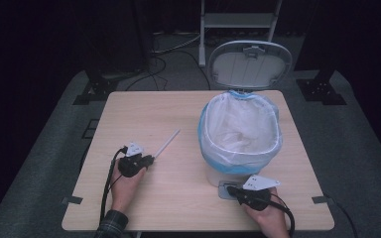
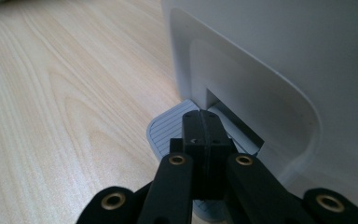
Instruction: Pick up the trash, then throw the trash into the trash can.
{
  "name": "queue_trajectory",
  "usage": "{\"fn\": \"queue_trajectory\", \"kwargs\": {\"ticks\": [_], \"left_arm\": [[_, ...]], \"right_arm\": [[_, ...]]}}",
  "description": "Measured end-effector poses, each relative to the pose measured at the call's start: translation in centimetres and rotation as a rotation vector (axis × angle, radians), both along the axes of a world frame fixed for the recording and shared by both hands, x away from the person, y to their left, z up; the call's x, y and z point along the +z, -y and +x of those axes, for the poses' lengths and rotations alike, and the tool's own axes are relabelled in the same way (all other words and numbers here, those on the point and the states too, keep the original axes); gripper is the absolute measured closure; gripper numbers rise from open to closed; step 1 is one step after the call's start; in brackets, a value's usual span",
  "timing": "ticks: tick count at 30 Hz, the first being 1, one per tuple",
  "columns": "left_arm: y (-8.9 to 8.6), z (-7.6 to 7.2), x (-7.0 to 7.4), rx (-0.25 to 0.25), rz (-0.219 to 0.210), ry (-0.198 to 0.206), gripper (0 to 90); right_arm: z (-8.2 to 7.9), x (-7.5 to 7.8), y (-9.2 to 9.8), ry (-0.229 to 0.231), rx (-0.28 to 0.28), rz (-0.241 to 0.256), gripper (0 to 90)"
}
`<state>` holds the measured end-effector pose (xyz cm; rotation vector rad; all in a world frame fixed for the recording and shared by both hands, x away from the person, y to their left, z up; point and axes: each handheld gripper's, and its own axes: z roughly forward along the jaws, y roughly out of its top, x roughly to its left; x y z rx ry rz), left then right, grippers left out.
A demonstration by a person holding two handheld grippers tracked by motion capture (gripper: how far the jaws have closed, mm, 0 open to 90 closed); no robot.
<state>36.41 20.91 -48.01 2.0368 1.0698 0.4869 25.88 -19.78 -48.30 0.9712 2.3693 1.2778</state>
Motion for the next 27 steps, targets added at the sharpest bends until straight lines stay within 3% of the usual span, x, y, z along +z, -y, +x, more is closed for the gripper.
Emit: {"fn": "queue_trajectory", "kwargs": {"ticks": [7,14,27], "left_arm": [[-0.5,-0.1,0.4,-0.001,-0.021,0.006,82.2],[-1.0,-0.5,1.2,-0.018,-0.068,0.014,82.2],[-2.0,-1.0,2.5,-0.079,-0.117,0.024,82.1]], "right_arm": [[0.1,0.0,0.0,-0.001,0.003,0.001,90.0],[0.0,0.0,0.0,0.000,0.003,0.001,90.0],[0.1,0.0,0.0,-0.001,0.003,0.001,90.0]]}}
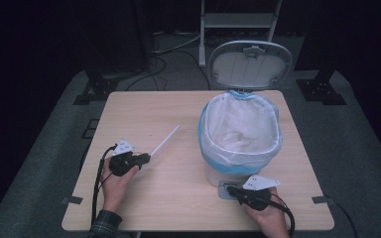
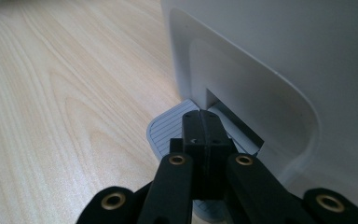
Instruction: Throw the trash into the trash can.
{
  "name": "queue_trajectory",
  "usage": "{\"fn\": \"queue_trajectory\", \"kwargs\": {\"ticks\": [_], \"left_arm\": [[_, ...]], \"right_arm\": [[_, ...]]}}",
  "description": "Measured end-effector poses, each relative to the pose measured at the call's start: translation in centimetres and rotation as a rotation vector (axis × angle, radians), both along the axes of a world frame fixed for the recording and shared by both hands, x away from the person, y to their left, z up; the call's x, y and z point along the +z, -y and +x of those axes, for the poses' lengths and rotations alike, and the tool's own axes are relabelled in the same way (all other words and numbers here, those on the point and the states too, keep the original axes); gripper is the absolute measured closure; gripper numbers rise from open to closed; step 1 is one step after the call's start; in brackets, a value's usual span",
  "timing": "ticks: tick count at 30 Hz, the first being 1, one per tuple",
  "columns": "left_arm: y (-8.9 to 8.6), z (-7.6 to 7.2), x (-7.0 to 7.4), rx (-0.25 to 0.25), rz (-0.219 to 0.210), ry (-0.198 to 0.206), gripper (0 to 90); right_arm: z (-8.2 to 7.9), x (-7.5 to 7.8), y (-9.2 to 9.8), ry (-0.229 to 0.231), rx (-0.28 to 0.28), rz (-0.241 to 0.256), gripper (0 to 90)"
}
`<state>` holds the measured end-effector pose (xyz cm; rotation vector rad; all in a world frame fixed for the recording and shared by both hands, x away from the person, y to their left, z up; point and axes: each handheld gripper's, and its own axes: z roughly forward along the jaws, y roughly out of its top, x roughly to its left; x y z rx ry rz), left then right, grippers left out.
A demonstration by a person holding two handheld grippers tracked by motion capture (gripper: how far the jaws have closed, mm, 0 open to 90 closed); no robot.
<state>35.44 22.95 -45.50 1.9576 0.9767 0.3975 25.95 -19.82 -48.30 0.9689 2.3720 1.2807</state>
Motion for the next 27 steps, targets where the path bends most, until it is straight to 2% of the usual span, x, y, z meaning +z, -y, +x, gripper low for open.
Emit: {"fn": "queue_trajectory", "kwargs": {"ticks": [13,15,23,27], "left_arm": [[-0.5,-0.4,1.3,-0.050,-0.071,0.029,81.9],[-0.6,-0.4,1.6,-0.059,-0.063,0.035,82.0],[-0.8,-0.5,2.6,-0.097,-0.084,0.044,81.9],[-1.0,-0.6,3.2,-0.113,-0.119,0.050,81.9]], "right_arm": [[0.0,0.0,0.0,0.000,0.000,0.001,90.0],[0.0,0.0,0.0,0.000,0.000,0.001,90.0],[0.0,0.0,0.0,-0.001,0.000,0.002,90.0],[0.0,0.0,0.0,0.000,0.000,0.001,90.0]]}}
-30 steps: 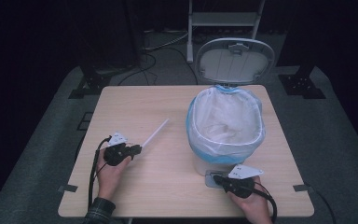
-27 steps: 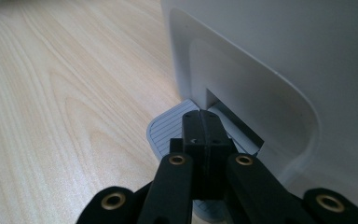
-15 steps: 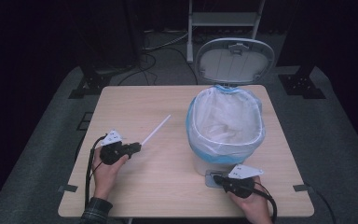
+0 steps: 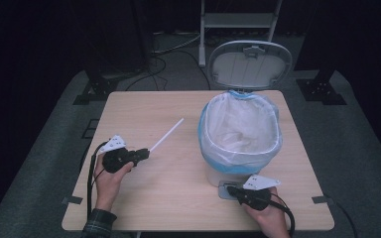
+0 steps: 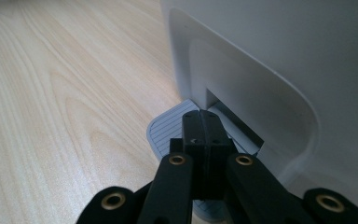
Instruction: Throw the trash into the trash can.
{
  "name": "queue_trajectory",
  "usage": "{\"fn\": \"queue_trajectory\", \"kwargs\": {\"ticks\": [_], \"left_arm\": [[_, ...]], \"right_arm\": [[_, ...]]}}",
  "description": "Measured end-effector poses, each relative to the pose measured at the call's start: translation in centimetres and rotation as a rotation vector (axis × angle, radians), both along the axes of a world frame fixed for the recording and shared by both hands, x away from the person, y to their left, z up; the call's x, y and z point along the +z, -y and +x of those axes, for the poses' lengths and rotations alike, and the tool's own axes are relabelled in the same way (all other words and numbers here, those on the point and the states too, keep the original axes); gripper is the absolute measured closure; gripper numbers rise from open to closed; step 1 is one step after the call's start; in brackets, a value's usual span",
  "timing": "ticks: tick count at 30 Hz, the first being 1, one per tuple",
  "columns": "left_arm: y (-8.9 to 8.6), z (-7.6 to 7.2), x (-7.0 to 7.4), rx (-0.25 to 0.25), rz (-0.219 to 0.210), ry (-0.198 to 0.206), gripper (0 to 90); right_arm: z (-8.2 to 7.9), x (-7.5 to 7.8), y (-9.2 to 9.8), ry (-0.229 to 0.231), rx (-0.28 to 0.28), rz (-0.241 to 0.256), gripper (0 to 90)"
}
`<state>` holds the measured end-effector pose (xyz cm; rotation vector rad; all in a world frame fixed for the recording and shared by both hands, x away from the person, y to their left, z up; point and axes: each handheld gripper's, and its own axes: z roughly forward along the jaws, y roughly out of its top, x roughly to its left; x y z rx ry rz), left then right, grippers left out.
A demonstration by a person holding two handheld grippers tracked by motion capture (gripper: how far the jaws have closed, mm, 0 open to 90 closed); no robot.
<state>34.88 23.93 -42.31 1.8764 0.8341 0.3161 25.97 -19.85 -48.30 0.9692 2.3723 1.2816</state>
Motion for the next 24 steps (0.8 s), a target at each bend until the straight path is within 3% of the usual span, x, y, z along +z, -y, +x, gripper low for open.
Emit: {"fn": "queue_trajectory", "kwargs": {"ticks": [13,24], "left_arm": [[-0.1,-0.3,2.0,-0.035,-0.058,0.040,81.6],[0.2,-0.8,4.1,-0.068,-0.060,0.073,81.8]], "right_arm": [[0.0,0.0,0.0,0.000,-0.001,0.000,90.0],[0.0,0.0,0.0,0.001,0.000,0.000,90.0]]}}
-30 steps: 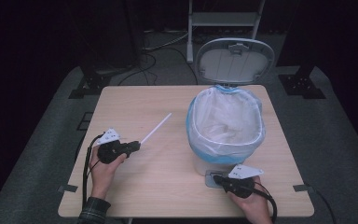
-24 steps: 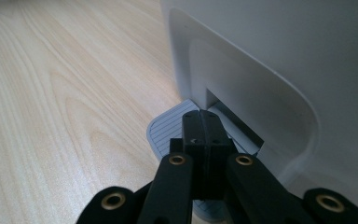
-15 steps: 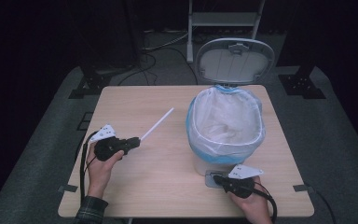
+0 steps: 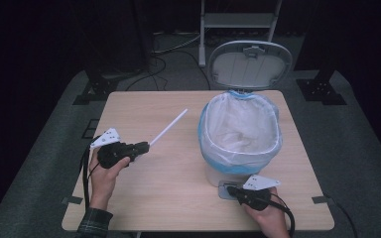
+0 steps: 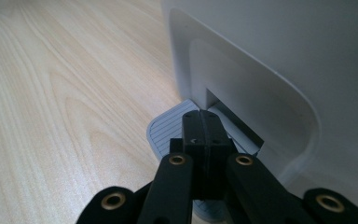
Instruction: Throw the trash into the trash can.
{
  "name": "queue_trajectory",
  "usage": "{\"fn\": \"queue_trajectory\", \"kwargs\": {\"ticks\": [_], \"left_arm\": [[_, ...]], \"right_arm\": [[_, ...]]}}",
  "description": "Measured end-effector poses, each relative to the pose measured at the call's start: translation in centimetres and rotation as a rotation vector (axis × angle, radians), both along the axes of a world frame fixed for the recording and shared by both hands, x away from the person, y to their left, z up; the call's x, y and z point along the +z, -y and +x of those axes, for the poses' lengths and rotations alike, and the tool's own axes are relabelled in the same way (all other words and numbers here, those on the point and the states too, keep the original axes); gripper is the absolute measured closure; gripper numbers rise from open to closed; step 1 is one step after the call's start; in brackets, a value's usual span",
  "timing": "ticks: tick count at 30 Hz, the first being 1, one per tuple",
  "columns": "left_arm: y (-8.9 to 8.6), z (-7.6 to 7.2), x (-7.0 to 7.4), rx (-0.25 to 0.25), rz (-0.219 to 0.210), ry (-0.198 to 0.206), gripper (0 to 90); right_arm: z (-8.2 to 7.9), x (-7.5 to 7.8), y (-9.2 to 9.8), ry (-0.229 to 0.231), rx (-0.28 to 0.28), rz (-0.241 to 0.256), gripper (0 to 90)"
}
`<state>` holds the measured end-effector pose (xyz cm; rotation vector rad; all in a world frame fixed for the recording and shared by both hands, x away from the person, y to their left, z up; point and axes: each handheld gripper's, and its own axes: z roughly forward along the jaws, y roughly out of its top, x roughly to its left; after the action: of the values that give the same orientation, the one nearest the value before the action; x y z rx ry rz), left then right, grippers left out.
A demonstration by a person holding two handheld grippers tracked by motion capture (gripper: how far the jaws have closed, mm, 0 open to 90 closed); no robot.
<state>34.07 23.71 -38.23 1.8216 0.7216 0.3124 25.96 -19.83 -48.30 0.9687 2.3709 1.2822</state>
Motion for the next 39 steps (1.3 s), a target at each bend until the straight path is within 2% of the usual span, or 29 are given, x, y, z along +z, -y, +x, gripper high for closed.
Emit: {"fn": "queue_trajectory", "kwargs": {"ticks": [8,12,20,31,39], "left_arm": [[0.3,-0.1,1.4,-0.026,-0.018,0.023,81.8],[0.4,-0.2,2.0,-0.039,-0.032,0.036,81.8],[0.7,-0.4,3.4,-0.062,-0.057,0.060,81.8],[1.3,-0.4,5.5,-0.097,-0.055,0.091,81.7],[2.1,-0.2,6.8,-0.146,-0.058,0.111,81.8]], "right_arm": [[0.0,0.0,0.0,0.007,0.003,-0.002,90.0],[-0.1,0.0,-0.1,-0.019,-0.006,0.006,90.0],[-0.1,0.0,-0.1,-0.013,-0.007,-0.002,90.0],[-0.1,0.0,-0.1,-0.013,-0.005,-0.002,90.0],[-0.1,0.0,-0.1,-0.015,-0.007,0.002,90.0]]}}
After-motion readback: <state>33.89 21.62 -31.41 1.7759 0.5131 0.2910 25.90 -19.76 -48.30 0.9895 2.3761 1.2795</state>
